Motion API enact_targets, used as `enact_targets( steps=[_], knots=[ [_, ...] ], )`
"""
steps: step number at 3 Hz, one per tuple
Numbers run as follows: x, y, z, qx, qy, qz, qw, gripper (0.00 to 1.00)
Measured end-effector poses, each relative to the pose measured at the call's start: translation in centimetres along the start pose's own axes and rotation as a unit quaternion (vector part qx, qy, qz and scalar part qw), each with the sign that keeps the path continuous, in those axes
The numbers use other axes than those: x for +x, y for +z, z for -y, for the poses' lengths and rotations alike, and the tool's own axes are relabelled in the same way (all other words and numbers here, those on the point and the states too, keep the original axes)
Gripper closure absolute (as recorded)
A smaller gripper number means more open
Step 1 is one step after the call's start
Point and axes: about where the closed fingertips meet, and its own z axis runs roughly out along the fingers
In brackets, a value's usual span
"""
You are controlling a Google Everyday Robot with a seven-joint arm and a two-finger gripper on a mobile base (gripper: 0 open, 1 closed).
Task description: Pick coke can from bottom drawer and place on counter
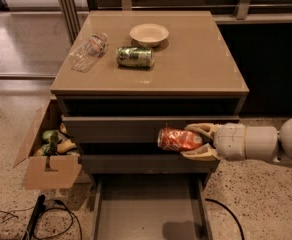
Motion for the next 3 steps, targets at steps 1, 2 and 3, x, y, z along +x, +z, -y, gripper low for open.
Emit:
enact_targets(
  steps=[1,2,3],
  knots=[
    [-2.3,-1.0,4.7,0.007,-0.021,-0.021,0.9995,1.0],
    [-4.9,-2.9,9.4,0.01,-0.04,-0.05,0.9979,1.0],
    [-7.0,-4.7,12.6,0.004,-0.054,-0.074,0.9958,1.0]
  ],
)
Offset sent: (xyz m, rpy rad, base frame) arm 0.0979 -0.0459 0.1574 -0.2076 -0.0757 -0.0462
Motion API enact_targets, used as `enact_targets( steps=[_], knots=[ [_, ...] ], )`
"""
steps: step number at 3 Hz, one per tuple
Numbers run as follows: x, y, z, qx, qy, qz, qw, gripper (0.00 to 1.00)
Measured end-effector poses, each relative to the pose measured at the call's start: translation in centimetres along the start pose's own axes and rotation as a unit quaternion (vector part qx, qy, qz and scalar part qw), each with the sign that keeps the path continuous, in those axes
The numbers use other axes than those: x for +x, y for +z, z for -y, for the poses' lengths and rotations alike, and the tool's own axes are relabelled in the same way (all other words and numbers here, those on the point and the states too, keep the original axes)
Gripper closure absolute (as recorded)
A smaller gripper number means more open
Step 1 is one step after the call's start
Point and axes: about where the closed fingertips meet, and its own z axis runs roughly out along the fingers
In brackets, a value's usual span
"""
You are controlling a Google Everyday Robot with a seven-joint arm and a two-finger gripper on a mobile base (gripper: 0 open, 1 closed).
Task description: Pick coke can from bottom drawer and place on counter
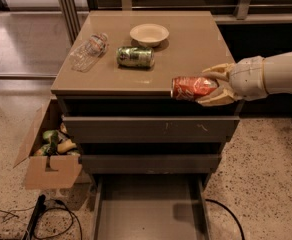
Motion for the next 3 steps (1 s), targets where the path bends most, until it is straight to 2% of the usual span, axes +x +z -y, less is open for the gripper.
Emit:
enact_targets(
  steps=[1,3],
  knots=[
    [-0.6,-0.8,2.8,-0.01,-0.001,-0.005,0.9999,1.0],
    [0.4,1.6,8.2,-0.021,0.019,-0.007,0.9996,1.0]
  ],
)
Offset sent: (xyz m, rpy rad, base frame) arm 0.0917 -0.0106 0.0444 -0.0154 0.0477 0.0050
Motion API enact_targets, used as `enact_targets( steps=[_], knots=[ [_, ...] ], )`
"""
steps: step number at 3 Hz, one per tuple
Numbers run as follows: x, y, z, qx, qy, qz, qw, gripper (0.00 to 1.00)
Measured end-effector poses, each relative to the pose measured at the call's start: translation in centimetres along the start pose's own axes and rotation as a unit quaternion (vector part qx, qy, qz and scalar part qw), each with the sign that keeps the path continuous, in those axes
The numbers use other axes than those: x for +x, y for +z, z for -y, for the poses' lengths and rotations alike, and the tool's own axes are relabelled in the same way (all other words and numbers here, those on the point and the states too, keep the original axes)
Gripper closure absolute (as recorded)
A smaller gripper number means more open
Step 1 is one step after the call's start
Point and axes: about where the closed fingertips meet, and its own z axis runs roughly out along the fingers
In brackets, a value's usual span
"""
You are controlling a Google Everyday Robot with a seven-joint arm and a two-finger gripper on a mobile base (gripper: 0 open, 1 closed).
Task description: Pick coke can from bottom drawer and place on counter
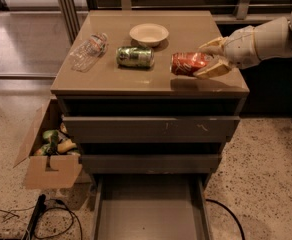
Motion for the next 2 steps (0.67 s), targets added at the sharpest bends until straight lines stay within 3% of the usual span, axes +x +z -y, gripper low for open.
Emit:
enact_targets(
  steps=[2],
  knots=[
    [2.6,2.6,2.1,-0.005,0.036,0.002,0.9993,1.0]
  ],
)
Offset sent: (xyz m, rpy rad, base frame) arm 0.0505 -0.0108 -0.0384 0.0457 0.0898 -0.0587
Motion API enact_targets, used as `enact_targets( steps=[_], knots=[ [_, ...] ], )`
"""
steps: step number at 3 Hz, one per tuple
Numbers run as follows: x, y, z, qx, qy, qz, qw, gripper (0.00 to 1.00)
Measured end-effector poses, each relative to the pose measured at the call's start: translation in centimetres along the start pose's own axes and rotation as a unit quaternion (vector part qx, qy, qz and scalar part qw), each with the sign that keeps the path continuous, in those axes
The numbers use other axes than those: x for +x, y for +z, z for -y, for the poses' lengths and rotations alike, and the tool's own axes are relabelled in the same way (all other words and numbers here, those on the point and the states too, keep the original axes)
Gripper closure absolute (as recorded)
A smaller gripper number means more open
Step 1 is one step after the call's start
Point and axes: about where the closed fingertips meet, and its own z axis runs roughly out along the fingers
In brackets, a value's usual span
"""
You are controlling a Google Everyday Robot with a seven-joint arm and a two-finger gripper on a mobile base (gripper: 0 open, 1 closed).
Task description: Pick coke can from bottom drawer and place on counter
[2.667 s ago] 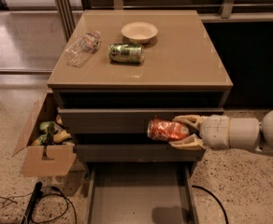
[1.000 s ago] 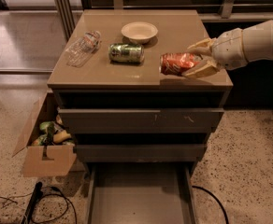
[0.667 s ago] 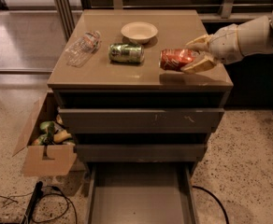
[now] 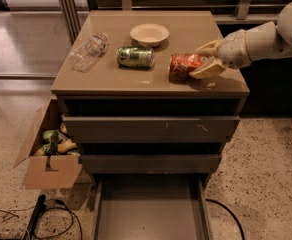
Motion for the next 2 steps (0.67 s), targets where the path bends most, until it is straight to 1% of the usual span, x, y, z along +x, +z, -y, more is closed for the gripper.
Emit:
enact_targets(
  steps=[1,2],
  knots=[
    [0.88,1.06,0.4,-0.003,0.01,-0.003,0.9999,1.0],
    [0.93,1.12,0.43,-0.003,0.011,-0.003,0.9999,0.86]
  ],
)
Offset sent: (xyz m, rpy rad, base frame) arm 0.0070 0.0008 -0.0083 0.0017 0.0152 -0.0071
